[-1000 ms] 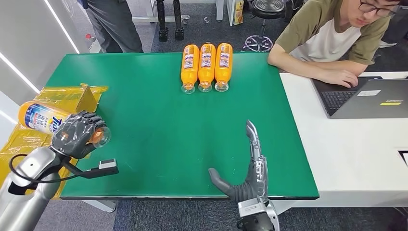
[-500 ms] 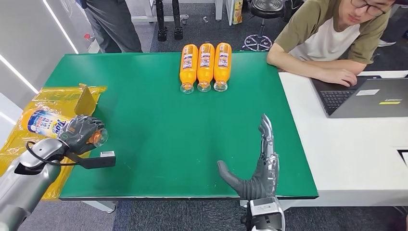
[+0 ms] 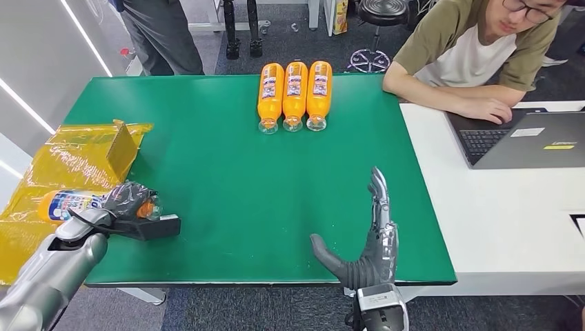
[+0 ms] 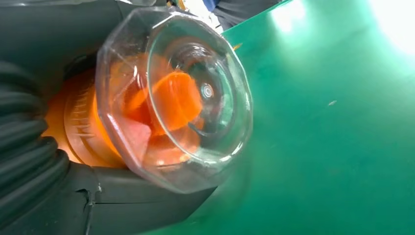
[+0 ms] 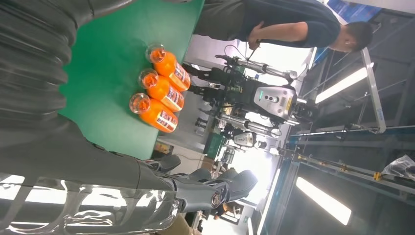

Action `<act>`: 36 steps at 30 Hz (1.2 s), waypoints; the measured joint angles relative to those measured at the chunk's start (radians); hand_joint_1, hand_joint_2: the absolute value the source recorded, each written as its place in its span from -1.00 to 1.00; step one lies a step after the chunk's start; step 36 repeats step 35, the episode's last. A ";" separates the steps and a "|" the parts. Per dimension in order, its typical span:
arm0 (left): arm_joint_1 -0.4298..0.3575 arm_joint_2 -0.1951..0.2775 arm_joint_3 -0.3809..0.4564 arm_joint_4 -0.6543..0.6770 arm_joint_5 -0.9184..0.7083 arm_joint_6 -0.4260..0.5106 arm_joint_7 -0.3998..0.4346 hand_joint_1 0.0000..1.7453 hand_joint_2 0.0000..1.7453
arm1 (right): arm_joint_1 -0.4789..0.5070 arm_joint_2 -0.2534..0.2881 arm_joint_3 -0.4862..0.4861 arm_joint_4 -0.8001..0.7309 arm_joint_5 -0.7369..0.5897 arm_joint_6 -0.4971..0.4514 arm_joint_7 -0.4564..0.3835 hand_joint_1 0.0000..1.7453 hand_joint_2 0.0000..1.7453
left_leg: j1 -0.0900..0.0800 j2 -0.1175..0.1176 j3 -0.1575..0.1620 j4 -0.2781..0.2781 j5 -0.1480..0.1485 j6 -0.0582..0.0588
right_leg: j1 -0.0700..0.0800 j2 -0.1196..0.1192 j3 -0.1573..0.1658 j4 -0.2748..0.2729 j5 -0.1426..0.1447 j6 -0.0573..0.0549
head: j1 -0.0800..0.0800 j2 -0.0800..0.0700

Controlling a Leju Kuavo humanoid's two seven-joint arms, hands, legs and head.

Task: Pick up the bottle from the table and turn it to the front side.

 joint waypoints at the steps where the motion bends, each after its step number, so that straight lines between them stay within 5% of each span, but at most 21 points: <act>1: -0.004 -0.009 0.000 0.004 -0.001 0.000 0.005 -0.20 1.00 | 0.000 0.000 0.000 0.000 0.000 0.001 0.000 -1.00 1.00 | 0.000 0.000 0.000 0.000 0.000 0.000 | 0.000 0.000 0.000 0.000 0.000 0.000 | 0.000 0.000; 3: -0.013 -0.026 0.000 0.011 -0.003 0.002 0.013 -1.00 1.00 | 0.000 0.001 0.000 0.001 0.000 0.003 0.000 -1.00 1.00 | 0.000 0.000 0.000 0.000 0.000 0.000 | 0.000 0.000 0.000 0.000 0.000 0.000 | 0.000 0.000; 20: -0.019 -0.120 0.074 0.032 0.130 0.050 0.010 -1.00 1.00 | 0.022 0.010 -0.005 -0.013 0.037 -0.001 0.023 -1.00 1.00 | 0.000 0.000 0.000 0.000 0.000 0.000 | 0.000 0.000 0.000 0.000 0.000 0.000 | 0.000 0.000; 29: 0.014 -0.130 0.180 0.012 0.288 0.132 -0.159 -1.00 1.00 | 0.053 0.010 -0.020 -0.046 0.055 -0.012 0.033 -1.00 1.00 | 0.000 0.000 0.000 0.000 0.000 0.000 | 0.000 0.000 0.000 0.001 0.000 0.000 | 0.000 0.000; 36: 0.111 -0.128 0.266 -0.127 0.440 0.142 -0.279 -1.00 1.00 | 0.087 0.010 -0.035 -0.063 0.056 0.001 0.028 -1.00 1.00 | 0.000 0.000 -0.001 0.000 0.000 0.000 | 0.000 0.001 -0.001 0.000 0.000 0.000 | 0.000 0.000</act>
